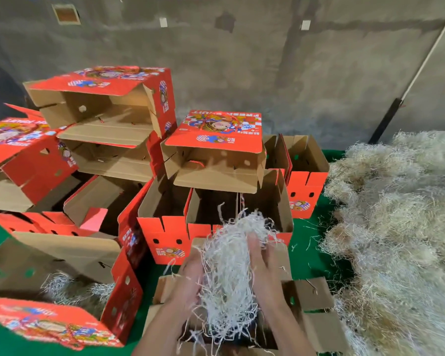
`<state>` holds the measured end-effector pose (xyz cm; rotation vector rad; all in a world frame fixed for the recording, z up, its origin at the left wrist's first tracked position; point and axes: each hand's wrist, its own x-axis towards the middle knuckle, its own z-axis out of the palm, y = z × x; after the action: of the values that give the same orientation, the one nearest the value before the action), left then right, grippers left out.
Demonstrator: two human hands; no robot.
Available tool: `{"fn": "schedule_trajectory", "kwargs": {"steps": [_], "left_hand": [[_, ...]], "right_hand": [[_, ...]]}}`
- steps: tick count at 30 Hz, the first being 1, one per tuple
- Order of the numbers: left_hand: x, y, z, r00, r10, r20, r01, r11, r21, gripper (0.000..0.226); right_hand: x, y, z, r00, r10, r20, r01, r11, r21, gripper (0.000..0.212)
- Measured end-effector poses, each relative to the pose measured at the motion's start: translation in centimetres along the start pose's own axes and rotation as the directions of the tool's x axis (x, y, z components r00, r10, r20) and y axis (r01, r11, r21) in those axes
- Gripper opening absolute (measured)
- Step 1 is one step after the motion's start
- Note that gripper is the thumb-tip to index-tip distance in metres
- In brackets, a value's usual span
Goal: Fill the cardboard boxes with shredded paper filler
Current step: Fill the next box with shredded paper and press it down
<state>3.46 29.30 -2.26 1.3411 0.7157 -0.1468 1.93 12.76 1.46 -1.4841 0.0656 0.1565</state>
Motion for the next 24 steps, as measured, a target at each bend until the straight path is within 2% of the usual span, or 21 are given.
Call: {"fn": "schedule_trajectory", "kwargs": {"steps": [1, 2, 3, 5, 8, 10, 12, 13, 15, 17, 19, 20, 23, 24], "left_hand": [[0.0, 0.2, -0.2, 1.000, 0.020, -0.003, -0.020, 1.000, 0.014, 0.030], [-0.2, 0.7, -0.5, 0.997, 0.077, 0.032, -0.075, 0.995, -0.061, 0.024], [0.2, 0.9, -0.8, 0.989, 0.132, 0.066, -0.120, 0.980, -0.160, 0.019], [-0.5, 1.3, -1.3, 0.982, 0.146, 0.122, -0.094, 0.932, -0.351, 0.023], [-2.4, 0.1, 0.5, 0.970, 0.150, 0.189, -0.097, 0.959, -0.264, 0.039], [-4.0, -1.1, 2.4, 0.948, 0.186, 0.260, -0.127, 0.966, -0.225, 0.067], [-4.7, -1.8, 3.2, 0.950, 0.254, 0.181, -0.228, 0.961, -0.155, 0.092], [-4.8, -2.0, 3.1, 0.945, 0.301, 0.128, -0.288, 0.951, -0.110, 0.091], [-4.5, -2.6, 2.5, 0.932, 0.355, 0.067, -0.353, 0.935, -0.034, 0.066], [-4.0, -2.5, 2.3, 0.933, 0.359, -0.015, -0.359, 0.933, -0.031, 0.045], [-3.3, -1.6, 2.2, 0.975, 0.201, -0.096, -0.215, 0.961, -0.174, 0.036], [-2.6, -1.3, 2.0, 0.989, 0.108, -0.102, -0.129, 0.965, -0.230, 0.033], [-1.3, -0.1, 1.5, 0.995, -0.035, -0.088, 0.018, 0.982, -0.189, 0.021], [-1.0, -0.1, 1.3, 0.995, -0.053, -0.089, 0.038, 0.987, -0.154, 0.019]], "right_hand": [[0.2, 0.1, -0.1, 0.993, -0.055, -0.101, 0.051, 0.998, -0.046, 0.029], [0.6, 0.3, -0.4, 0.981, -0.103, -0.167, 0.090, 0.993, -0.082, 0.021], [0.7, 0.0, -0.5, 0.970, -0.134, -0.203, 0.109, 0.986, -0.126, 0.022], [1.1, 0.5, -0.9, 0.966, -0.119, -0.228, 0.082, 0.983, -0.164, 0.043], [1.2, 1.4, -0.3, 0.966, 0.027, -0.258, -0.055, 0.993, -0.101, 0.041], [1.2, 1.8, 0.3, 0.949, 0.123, -0.290, -0.139, 0.990, -0.037, 0.033], [0.9, 2.0, 0.6, 0.945, 0.132, -0.298, -0.148, 0.988, -0.033, 0.031], [0.6, 2.0, 0.4, 0.948, 0.149, -0.281, -0.159, 0.987, -0.013, 0.031], [0.0, 2.5, -0.1, 0.960, 0.212, -0.182, -0.212, 0.977, 0.018, 0.031], [-0.6, 2.9, -0.6, 0.968, 0.241, -0.068, -0.245, 0.968, -0.056, 0.038], [-0.8, 3.5, -1.2, 0.958, 0.278, 0.075, -0.267, 0.954, -0.137, 0.077], [-1.0, 3.7, -1.4, 0.945, 0.290, 0.150, -0.265, 0.950, -0.167, 0.082], [-1.9, 3.5, -1.7, 0.898, 0.311, 0.310, -0.241, 0.940, -0.242, 0.049], [-2.1, 3.6, -1.8, 0.877, 0.332, 0.347, -0.249, 0.932, -0.263, 0.054]]}}
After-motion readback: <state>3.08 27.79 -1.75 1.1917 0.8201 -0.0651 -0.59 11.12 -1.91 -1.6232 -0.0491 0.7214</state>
